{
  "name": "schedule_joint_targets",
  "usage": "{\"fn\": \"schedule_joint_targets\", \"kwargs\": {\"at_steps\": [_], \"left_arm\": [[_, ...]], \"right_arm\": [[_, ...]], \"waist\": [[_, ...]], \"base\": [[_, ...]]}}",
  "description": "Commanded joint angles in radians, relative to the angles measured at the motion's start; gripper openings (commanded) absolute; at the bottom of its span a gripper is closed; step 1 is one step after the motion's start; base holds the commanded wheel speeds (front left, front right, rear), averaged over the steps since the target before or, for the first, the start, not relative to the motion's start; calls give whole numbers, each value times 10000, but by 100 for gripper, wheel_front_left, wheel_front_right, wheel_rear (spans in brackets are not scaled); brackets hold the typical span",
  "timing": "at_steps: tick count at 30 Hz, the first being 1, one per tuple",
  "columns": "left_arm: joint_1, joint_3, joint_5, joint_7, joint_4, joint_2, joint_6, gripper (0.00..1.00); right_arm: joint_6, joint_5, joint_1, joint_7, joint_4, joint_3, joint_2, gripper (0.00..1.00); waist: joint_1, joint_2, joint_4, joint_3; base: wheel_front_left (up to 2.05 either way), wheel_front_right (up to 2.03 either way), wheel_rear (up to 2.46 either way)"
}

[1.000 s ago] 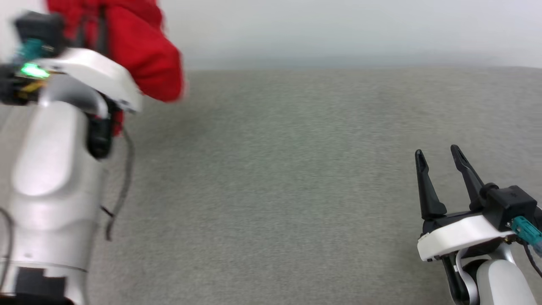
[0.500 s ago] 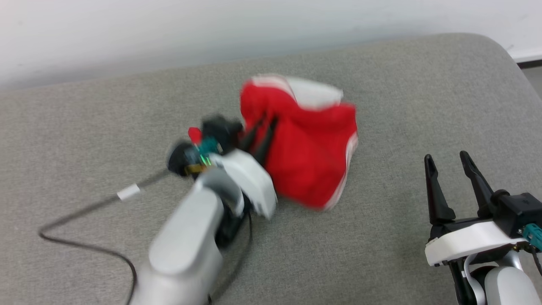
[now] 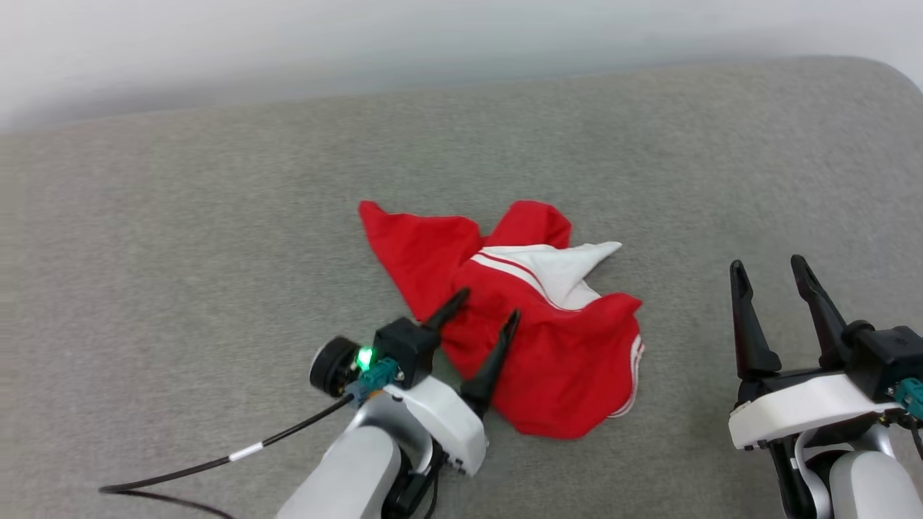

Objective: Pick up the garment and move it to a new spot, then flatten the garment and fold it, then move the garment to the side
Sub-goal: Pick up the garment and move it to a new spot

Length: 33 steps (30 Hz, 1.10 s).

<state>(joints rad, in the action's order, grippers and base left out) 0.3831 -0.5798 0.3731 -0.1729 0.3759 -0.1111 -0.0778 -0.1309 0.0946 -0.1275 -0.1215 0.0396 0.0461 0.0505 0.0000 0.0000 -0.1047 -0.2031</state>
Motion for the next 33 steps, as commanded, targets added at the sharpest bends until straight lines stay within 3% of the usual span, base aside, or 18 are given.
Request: {"fn": "schedule_joint_targets", "kwargs": {"at_steps": [1, 12, 13, 18, 26, 33], "left_arm": [[222, 72, -41, -224, -194, 50, 84, 100], [76, 1498, 16, -864, -1072, -187, 1293, 100], [-153, 1912, 107, -896, -1166, -312, 1570, 100], [-925, 2831, 218, -933, -1262, -800, 2026, 100], [-2092, 2974, 79, -849, -1436, -1438, 2064, 100], [-2386, 2700, 23, -626, -1719, -1487, 2085, 100]], "right_arm": [[3, -62, -8, 44, -7, 23, 0, 100], [3, -160, 306, 313, -123, 302, 0, 100], [3, -176, 398, 350, -159, 357, 1, 100], [3, -226, 623, 478, -185, 411, 0, 100], [3, -116, 1124, 657, -160, 233, 0, 100], [3, 5, 1503, 812, -231, 142, 0, 100]], "waist": [[0, 0, 325, 231], [0, 0, 1084, 846], [0, 0, 1183, 931], [0, 0, 1287, 1197], [0, 0, 1252, 1744], [0, 0, 1235, 2058]], "base": [[0, 0, 0], [0, 0, 0], [0, 0, 0], [0, 0, 0], [0, 0, 0], [0, 0, 0]]}}
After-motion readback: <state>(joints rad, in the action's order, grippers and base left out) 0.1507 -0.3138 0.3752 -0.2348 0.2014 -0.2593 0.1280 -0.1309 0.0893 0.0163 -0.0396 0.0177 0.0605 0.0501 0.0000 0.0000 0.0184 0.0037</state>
